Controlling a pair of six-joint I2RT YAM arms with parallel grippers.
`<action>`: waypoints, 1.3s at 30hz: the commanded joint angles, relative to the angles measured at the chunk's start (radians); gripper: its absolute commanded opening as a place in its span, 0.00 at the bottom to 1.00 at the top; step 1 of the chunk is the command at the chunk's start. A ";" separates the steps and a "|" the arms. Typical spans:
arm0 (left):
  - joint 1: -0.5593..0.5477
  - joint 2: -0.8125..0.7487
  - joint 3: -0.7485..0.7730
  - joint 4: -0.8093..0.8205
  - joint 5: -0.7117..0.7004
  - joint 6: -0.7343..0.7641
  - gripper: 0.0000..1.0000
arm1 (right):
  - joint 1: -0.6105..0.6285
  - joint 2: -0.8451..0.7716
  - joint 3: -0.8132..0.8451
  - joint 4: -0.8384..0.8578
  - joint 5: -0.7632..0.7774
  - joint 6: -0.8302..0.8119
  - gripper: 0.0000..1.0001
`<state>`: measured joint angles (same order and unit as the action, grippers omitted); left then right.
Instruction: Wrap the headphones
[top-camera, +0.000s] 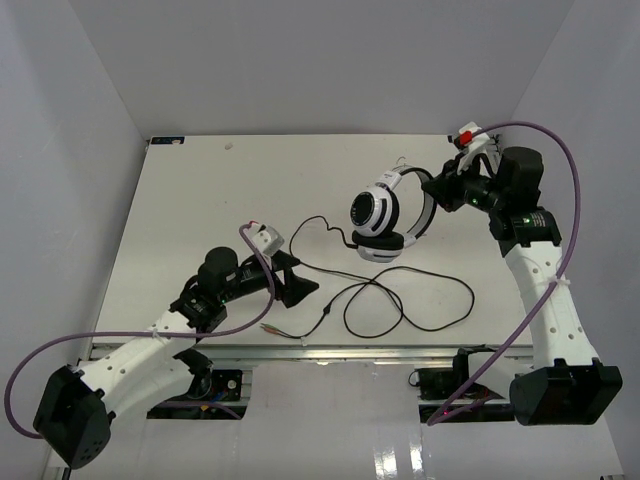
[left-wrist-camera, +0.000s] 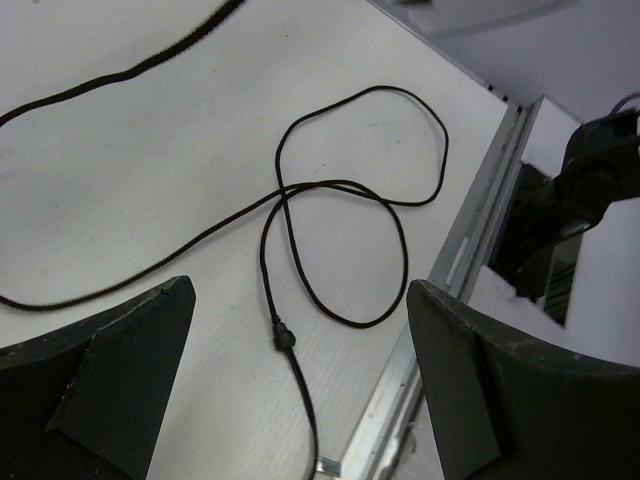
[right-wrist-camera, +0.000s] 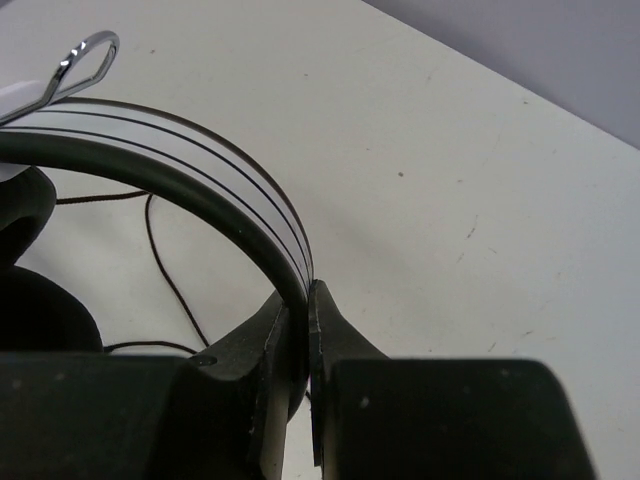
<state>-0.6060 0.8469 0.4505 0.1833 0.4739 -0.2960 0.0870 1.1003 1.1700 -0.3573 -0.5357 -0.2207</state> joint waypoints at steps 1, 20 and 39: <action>-0.063 0.026 -0.055 0.148 -0.107 0.387 0.98 | -0.072 0.046 0.132 0.030 -0.262 0.216 0.08; -0.046 0.065 -0.052 0.349 -0.309 0.756 0.84 | -0.121 -0.036 0.224 -0.023 -0.396 0.227 0.08; -0.045 0.060 -0.046 0.238 -0.043 0.677 0.82 | -0.121 -0.036 0.241 -0.066 -0.409 0.227 0.08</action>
<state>-0.6538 0.8588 0.3713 0.4067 0.4149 0.3849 -0.0307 1.0753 1.3632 -0.4190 -0.9127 -0.0332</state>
